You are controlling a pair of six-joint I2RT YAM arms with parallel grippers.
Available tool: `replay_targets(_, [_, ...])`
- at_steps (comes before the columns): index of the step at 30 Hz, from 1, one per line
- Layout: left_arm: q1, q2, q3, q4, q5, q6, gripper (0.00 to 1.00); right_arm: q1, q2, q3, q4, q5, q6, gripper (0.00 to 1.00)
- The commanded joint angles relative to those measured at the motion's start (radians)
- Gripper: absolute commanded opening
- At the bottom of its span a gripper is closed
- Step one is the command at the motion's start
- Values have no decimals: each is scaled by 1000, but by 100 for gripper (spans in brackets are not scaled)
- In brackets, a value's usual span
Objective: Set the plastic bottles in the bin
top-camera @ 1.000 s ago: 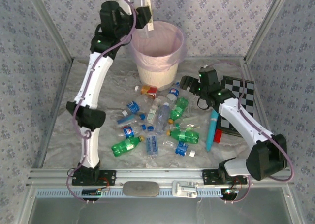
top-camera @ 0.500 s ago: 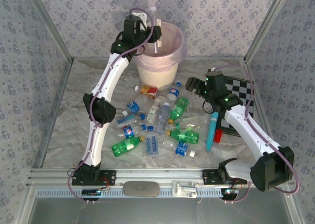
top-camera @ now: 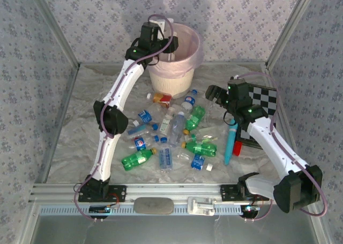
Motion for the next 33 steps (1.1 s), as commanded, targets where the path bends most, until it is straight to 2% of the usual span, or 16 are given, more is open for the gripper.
replay_targets(1, [-3, -20, 32, -4, -5, 11, 76, -6, -18, -13, -8, 8, -12, 100])
replay_targets(6, [-5, -35, 63, -5, 15, 2, 83, -8, -23, -21, -2, 9, -12, 100])
replay_targets(12, [-11, -73, 96, -9, 40, -10, 100, -7, -22, -18, 3, 5, -7, 100])
replay_targets(17, [-26, -148, 98, -37, 58, 2, 100, -8, -18, -18, 3, -4, 3, 100])
replay_targets(23, [-52, -263, 52, -154, 56, 53, 100, 0, -10, -26, -3, -29, 37, 100])
replay_targets(27, [-62, -408, -171, -136, 48, 70, 100, 8, -11, -42, -15, -33, 75, 100])
replay_targets(33, [-63, -755, -782, 140, -34, 68, 100, 21, -5, -76, -42, -42, 146, 100])
